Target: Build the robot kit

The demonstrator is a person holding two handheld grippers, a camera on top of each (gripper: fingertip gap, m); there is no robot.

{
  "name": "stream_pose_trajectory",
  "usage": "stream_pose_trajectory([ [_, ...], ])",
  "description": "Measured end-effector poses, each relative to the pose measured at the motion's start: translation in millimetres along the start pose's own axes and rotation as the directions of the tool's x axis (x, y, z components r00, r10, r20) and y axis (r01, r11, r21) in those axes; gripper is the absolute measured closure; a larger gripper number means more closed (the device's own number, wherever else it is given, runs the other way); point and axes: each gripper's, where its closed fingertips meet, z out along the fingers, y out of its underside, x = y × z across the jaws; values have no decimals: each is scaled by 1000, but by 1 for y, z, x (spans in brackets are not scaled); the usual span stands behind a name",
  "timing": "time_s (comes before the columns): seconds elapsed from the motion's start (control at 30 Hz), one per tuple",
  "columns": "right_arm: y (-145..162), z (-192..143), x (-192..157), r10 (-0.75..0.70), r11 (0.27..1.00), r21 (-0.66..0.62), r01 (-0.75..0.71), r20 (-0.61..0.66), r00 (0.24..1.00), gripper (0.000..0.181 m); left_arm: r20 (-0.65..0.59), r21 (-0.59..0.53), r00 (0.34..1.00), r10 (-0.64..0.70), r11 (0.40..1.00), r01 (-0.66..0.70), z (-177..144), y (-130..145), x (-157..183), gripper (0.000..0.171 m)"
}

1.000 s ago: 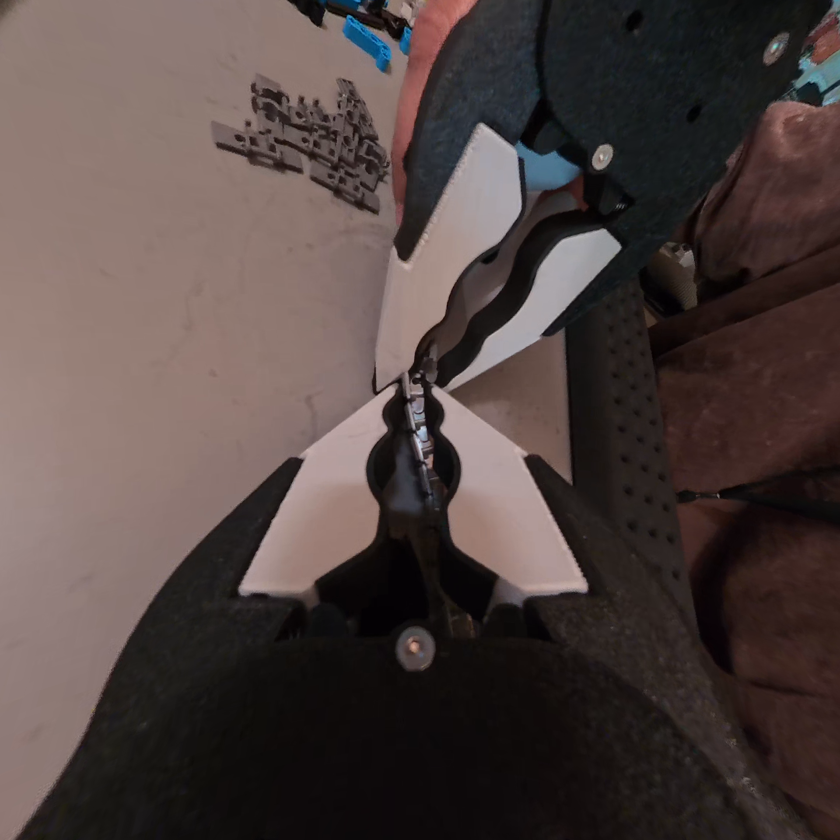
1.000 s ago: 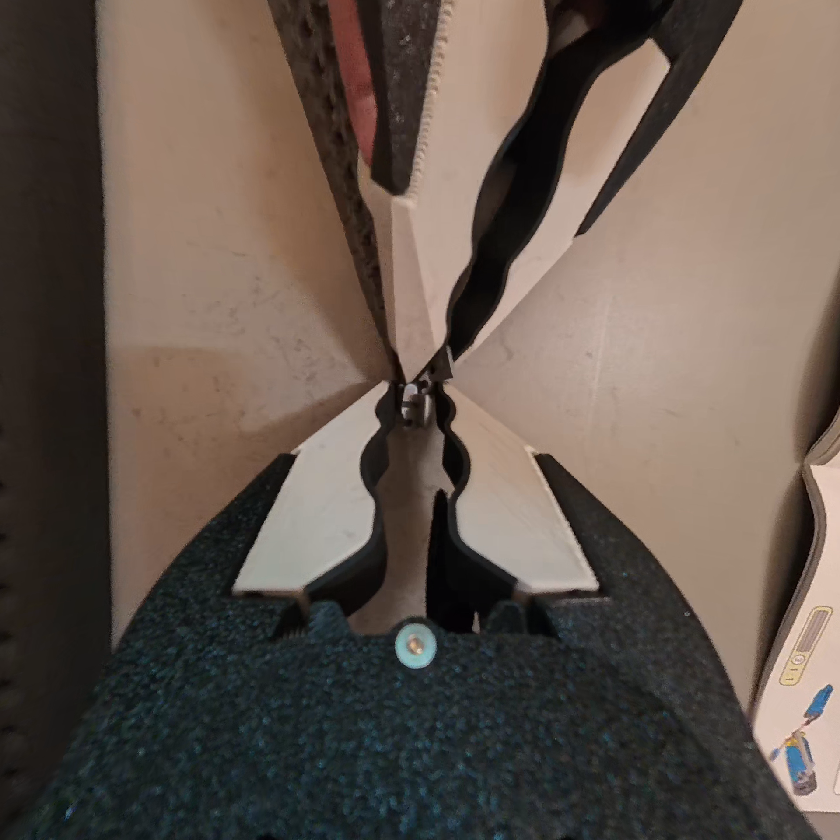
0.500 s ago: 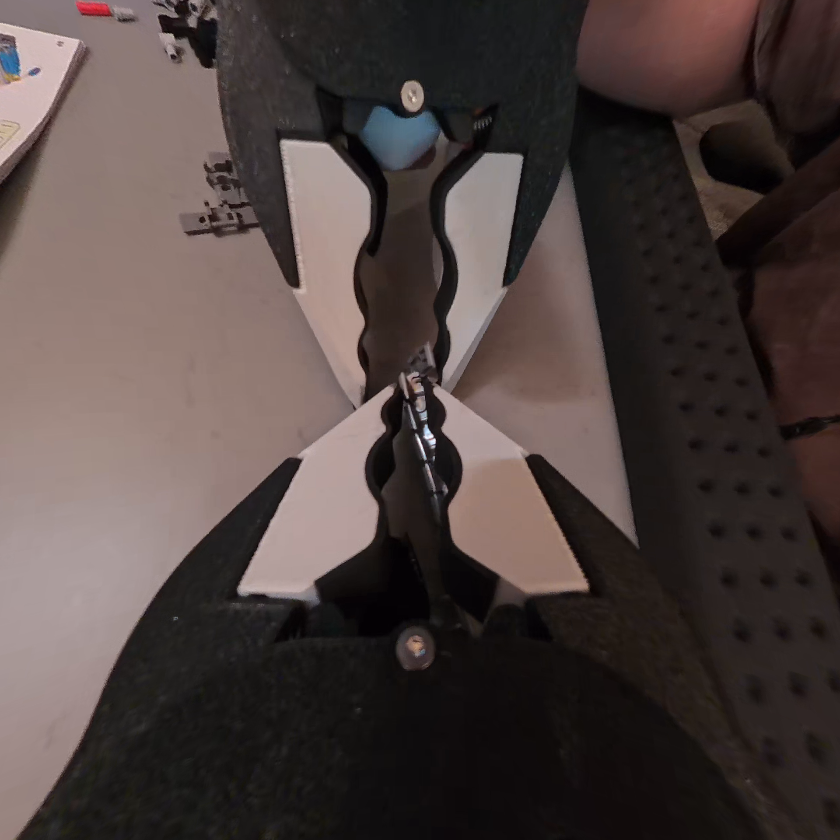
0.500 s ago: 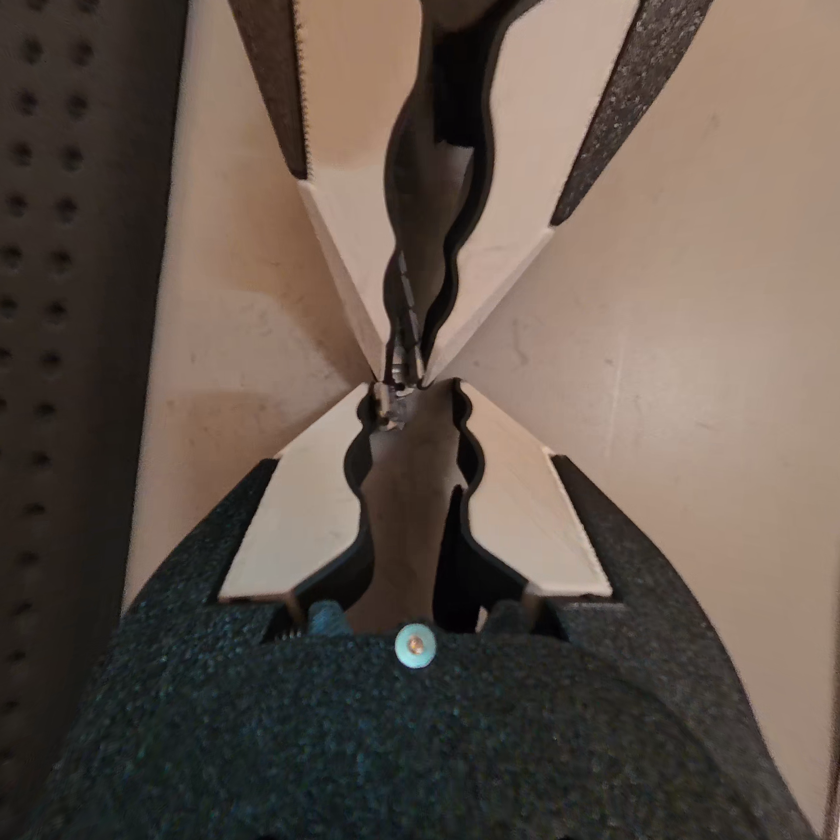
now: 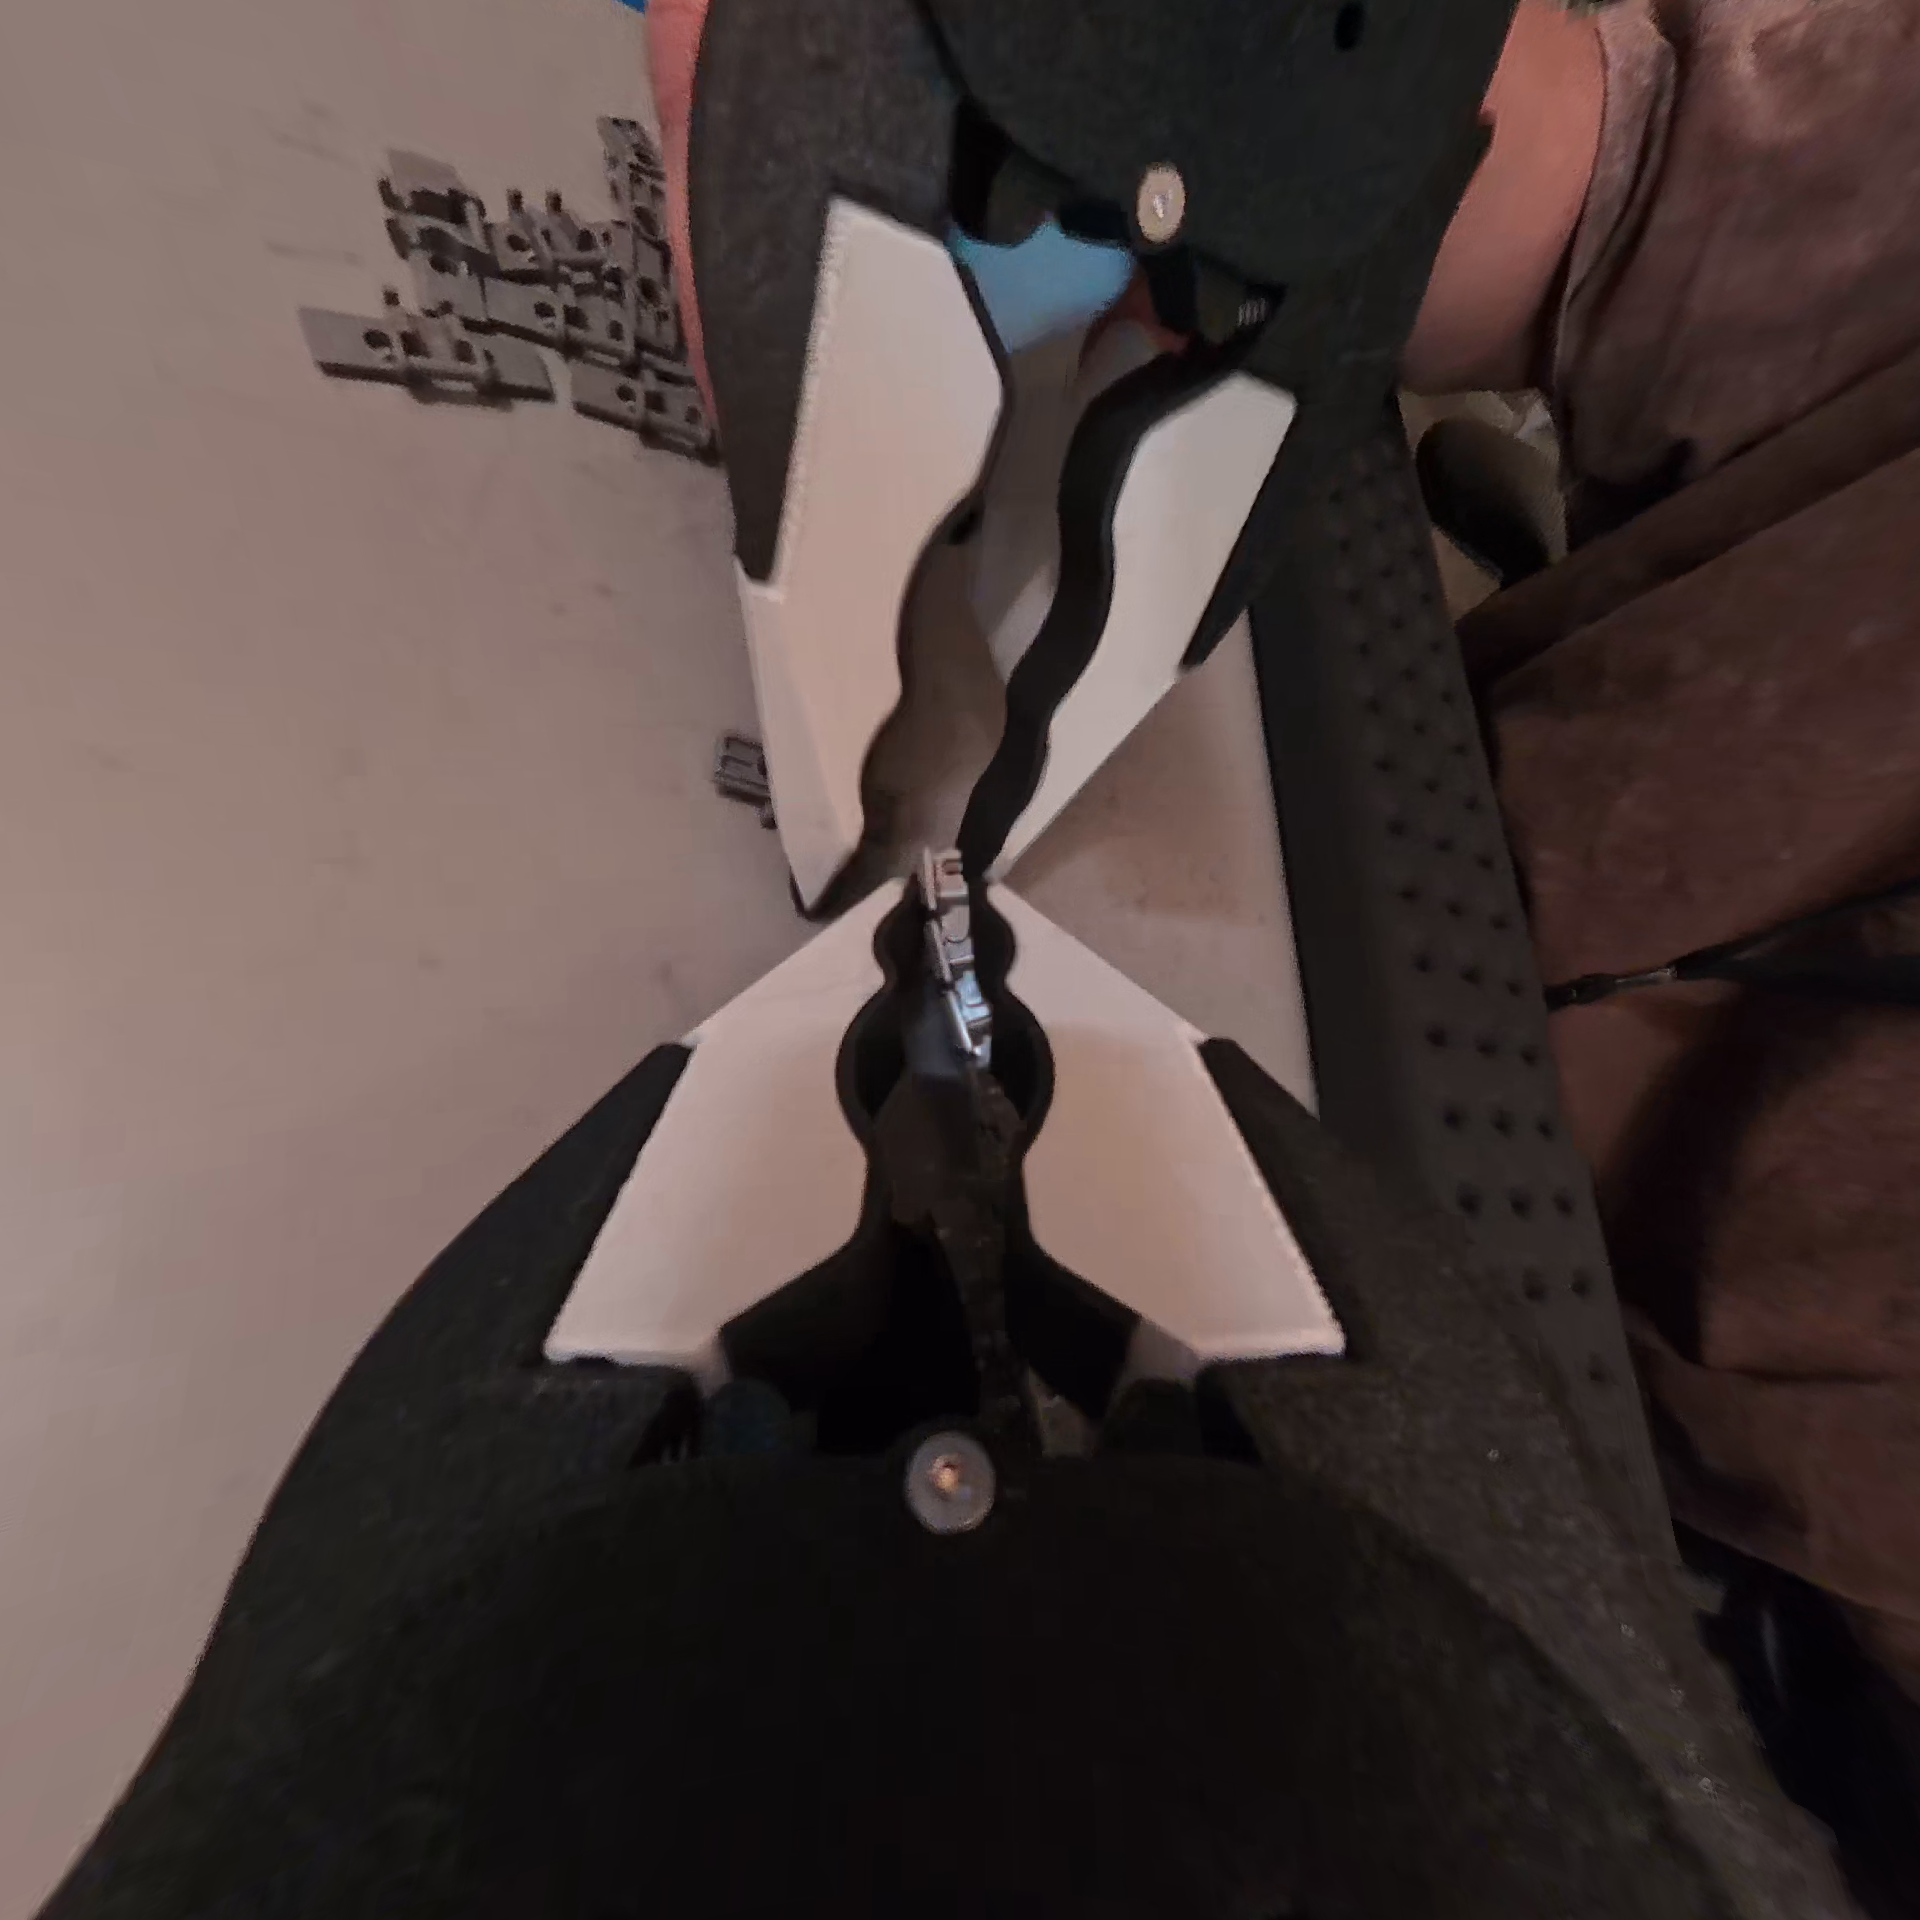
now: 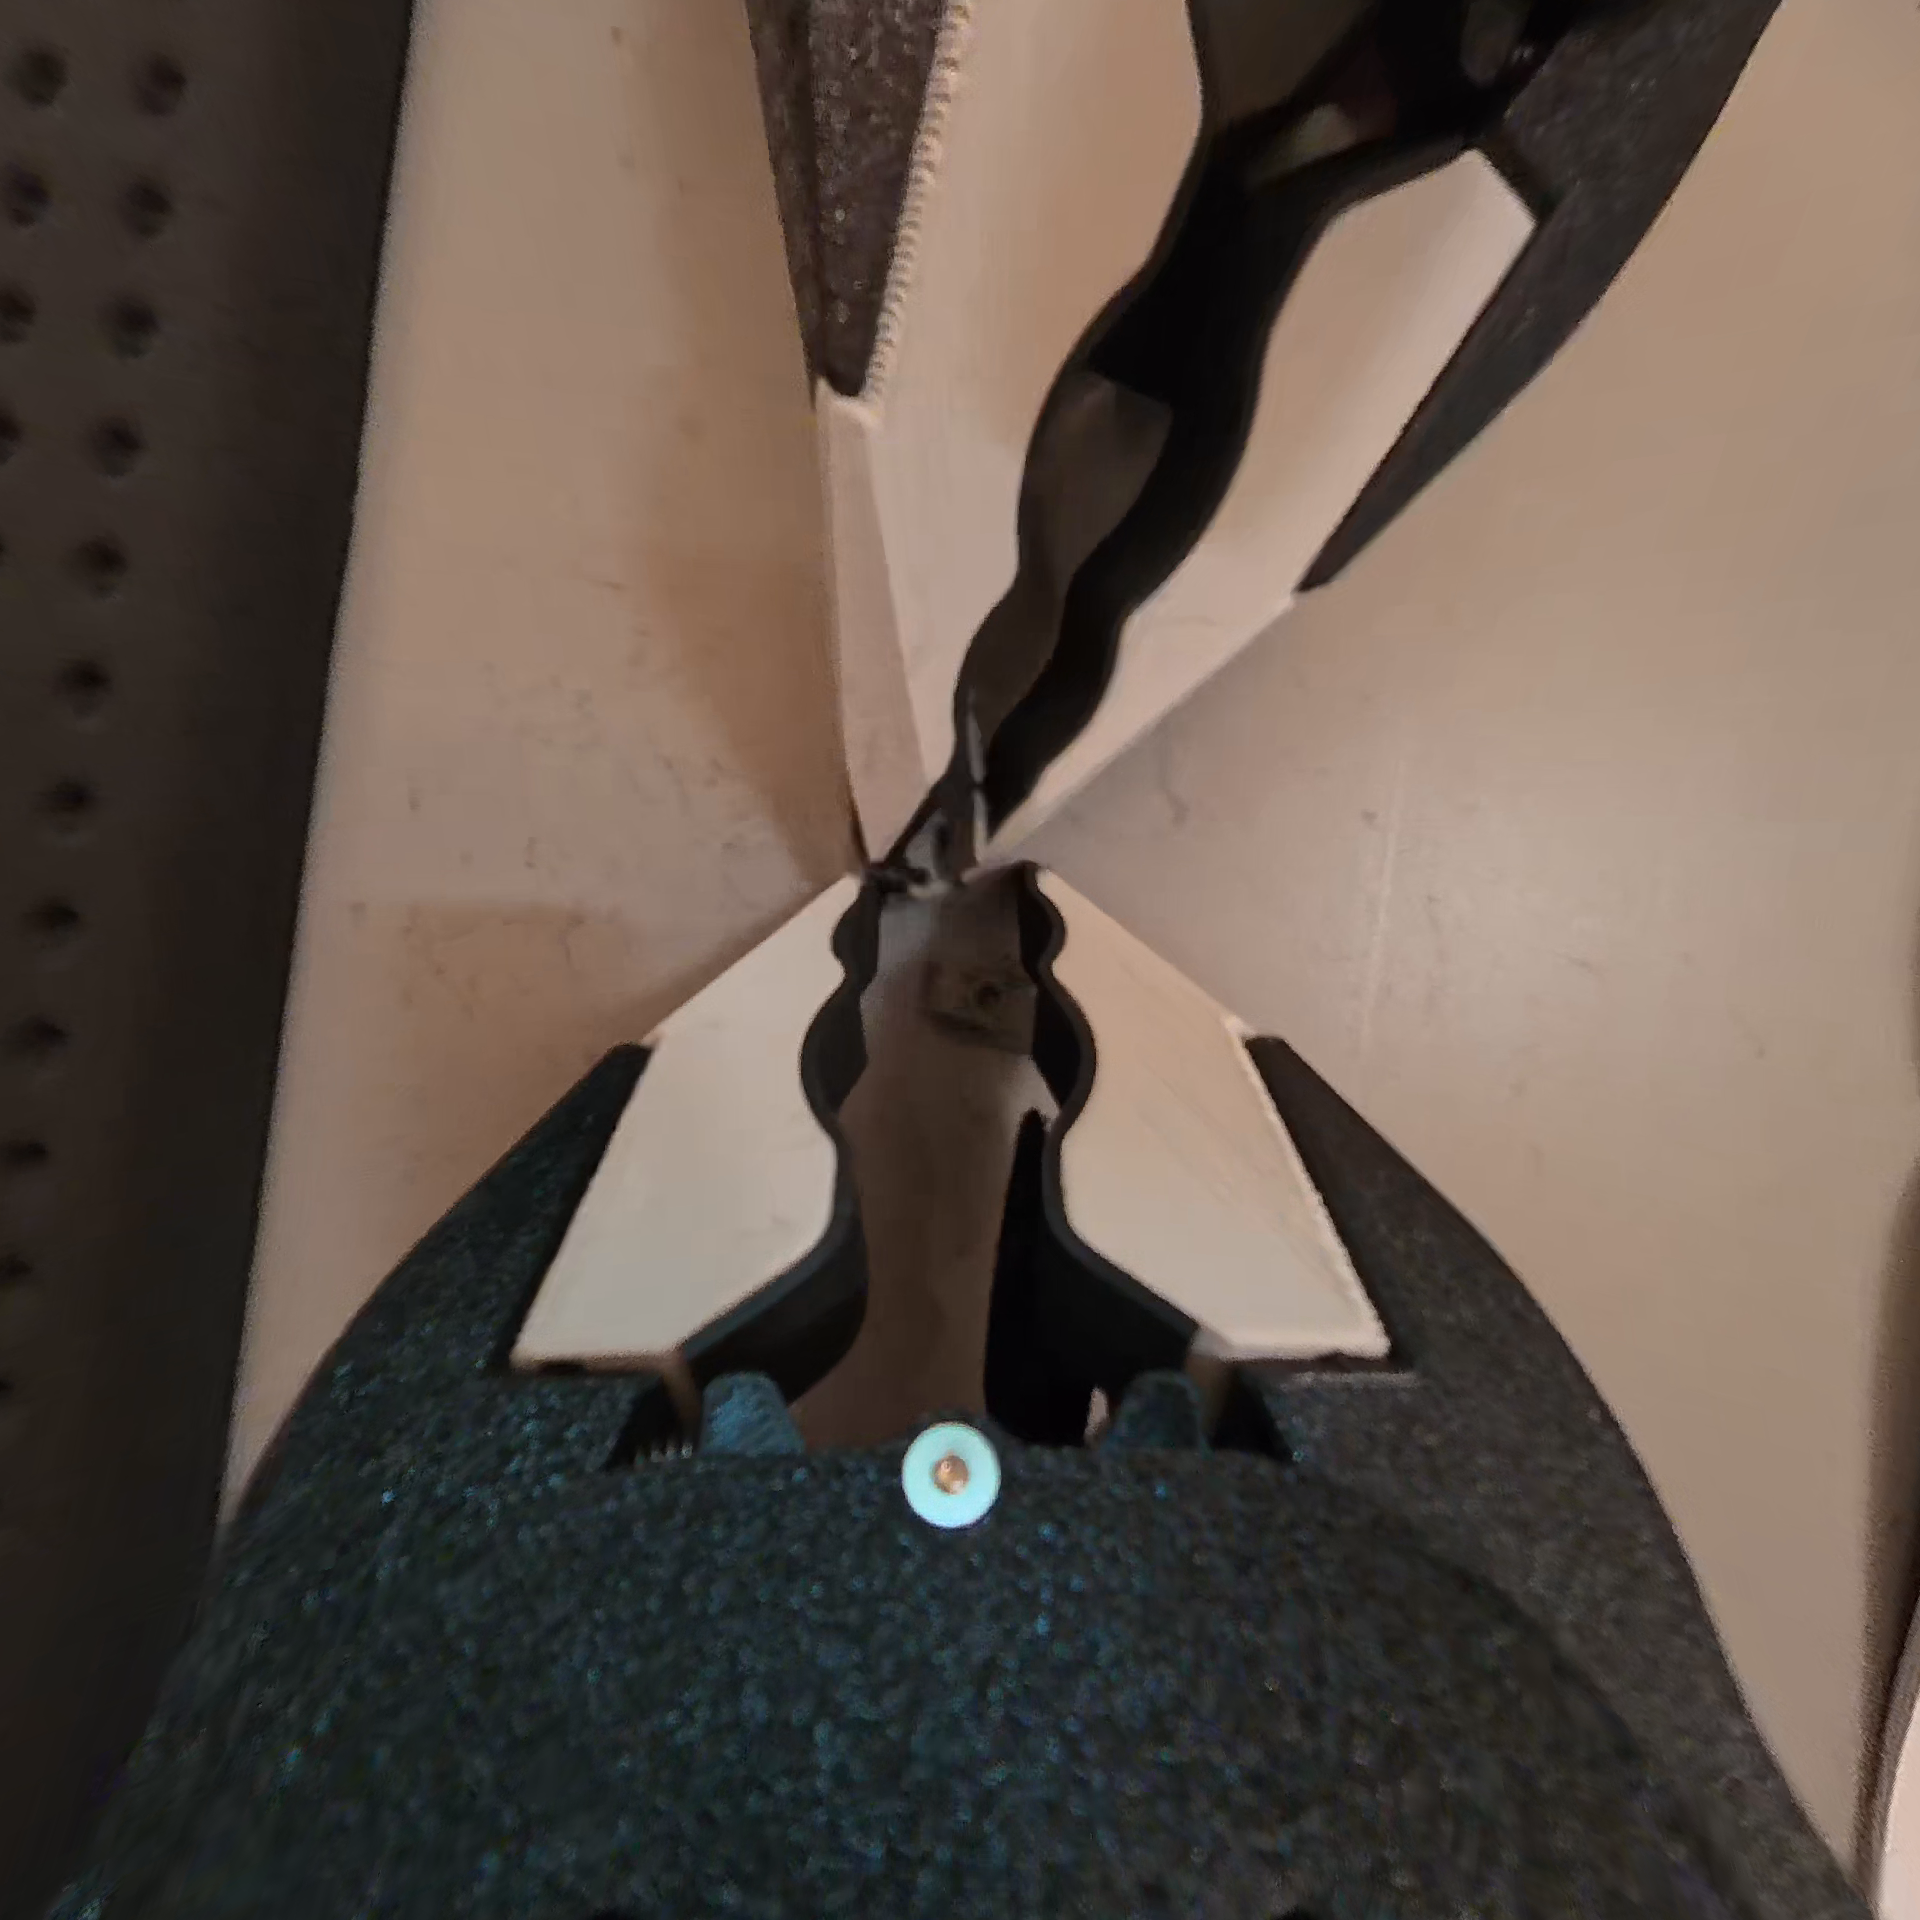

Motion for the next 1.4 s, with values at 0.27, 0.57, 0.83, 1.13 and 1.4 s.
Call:
stream_pose_trajectory([
  [0.27,20,-41,10,248,963,109,-245,-18,969,146,81,-2,994,70,998,-70,0,4,2,163],
  [0.57,30,-22,18,224,975,47,-219,-179,958,149,103,50,994,-45,998,40,-12,7,-11,162],
  [0.83,21,-16,16,160,986,70,-150,-183,970,163,97,62,992,-74,996,68,-11,7,-14,161],
  [1.13,0,-36,12,-69,984,136,112,-290,955,164,64,67,991,-122,991,117,-10,8,-13,161],
  [1.4,2,-15,7,227,958,186,-218,-27,974,168,70,59,994,-87,995,83,-9,9,-11,161],
])
